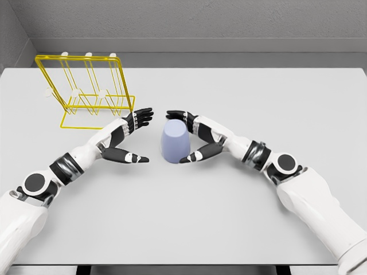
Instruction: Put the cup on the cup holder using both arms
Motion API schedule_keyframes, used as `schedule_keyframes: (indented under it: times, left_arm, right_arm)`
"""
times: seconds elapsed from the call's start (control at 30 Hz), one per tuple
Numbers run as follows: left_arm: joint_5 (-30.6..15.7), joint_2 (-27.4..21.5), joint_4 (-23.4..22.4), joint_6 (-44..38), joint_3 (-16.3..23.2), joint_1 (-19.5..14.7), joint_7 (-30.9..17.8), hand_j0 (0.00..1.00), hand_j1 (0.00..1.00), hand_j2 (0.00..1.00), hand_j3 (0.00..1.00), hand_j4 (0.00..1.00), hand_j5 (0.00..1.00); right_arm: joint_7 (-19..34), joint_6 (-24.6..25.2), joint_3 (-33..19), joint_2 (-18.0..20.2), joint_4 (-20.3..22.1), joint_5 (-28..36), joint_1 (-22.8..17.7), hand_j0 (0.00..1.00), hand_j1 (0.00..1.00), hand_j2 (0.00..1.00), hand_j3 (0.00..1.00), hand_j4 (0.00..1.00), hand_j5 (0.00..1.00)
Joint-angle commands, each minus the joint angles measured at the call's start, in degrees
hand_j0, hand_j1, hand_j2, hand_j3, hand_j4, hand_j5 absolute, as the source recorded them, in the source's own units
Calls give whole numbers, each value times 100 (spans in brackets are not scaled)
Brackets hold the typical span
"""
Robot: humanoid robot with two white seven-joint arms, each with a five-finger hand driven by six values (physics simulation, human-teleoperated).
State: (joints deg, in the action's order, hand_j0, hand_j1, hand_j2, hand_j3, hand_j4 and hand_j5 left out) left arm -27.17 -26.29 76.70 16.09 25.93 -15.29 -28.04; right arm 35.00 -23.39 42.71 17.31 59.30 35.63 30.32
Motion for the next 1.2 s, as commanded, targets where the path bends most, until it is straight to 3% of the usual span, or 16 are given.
schedule_keyframes:
  times: [0.0,0.27,0.57,0.7,0.77,0.87,0.9,0.93,0.97,1.0,1.03,1.07,1.1,1.17]
  left_arm:
    - [-34,-8,3,0,-1,0,0,100,100,100,100,100,100]
    - [-34,-8,3,0,-1,0,0,100,100,100,100,100,100]
    - [-43,255,21,193,-1,9,0,100,100,100,100,100,100]
    - [-26,484,-102,193,-1,0,0,100,100,100,100,100,100]
    - [-26,484,-137,184,-9,-18,0,100,100,100,100,100,100]
    - [-26,510,-269,167,-9,-35,0,100,100,100,100,100,100]
    - [-26,510,-287,167,-9,-35,9,100,100,100,100,100,100]
    - [-17,519,-287,158,-1,-35,0,100,100,100,100,100,100]
    - [-8,519,-304,149,8,-35,0,100,100,100,100,100,100]
    - [141,528,-340,149,8,-35,0,100,100,100,100,100,100]
    - [247,528,-340,149,8,-35,0,100,100,100,100,100,100]
    - [247,528,-340,158,8,-35,0,100,100,100,100,100,100]
    - [247,572,-340,158,8,-35,0,100,100,100,100,100,100]
    - [256,651,-340,167,-1,-35,0,100,100,100,100,100,100]
  right_arm:
    - [0,1,-26,27,-6,32,0,100,100,100,100,100,100]
    - [0,-8,-17,317,-15,32,105,100,100,100,100,100,100]
    - [0,-25,-403,1126,-103,23,316,100,100,100,100,100,100]
    - [0,-25,-439,1661,-103,14,835,100,100,100,100,100,100]
    - [0,-16,-386,2022,-138,14,879,100,100,100,100,100,100]
    - [0,-25,-333,2066,108,-3,975,100,100,100,100,100,100]
    - [0,-323,-246,2075,284,-65,993,100,100,100,100,100,100]
    - [0,-1161,-43,2171,249,-161,1002,100,100,100,100,100,100]
    - [0,-1161,36,2294,214,-565,1002,100,100,100,100,100,100]
    - [0,-1161,19,2479,222,-1688,1002,100,100,100,100,100,100]
    - [-641,-1161,-8,2532,223,-2902,1151,100,100,100,100,100,100]
    - [-1398,-1161,-8,2558,275,-3711,1230,100,100,100,100,100,100]
    - [-1794,-1161,-8,2672,354,-3932,1301,100,100,100,100,100,100]
    - [-1795,-1161,10,2954,627,-3923,1345,100,100,100,100,100,100]
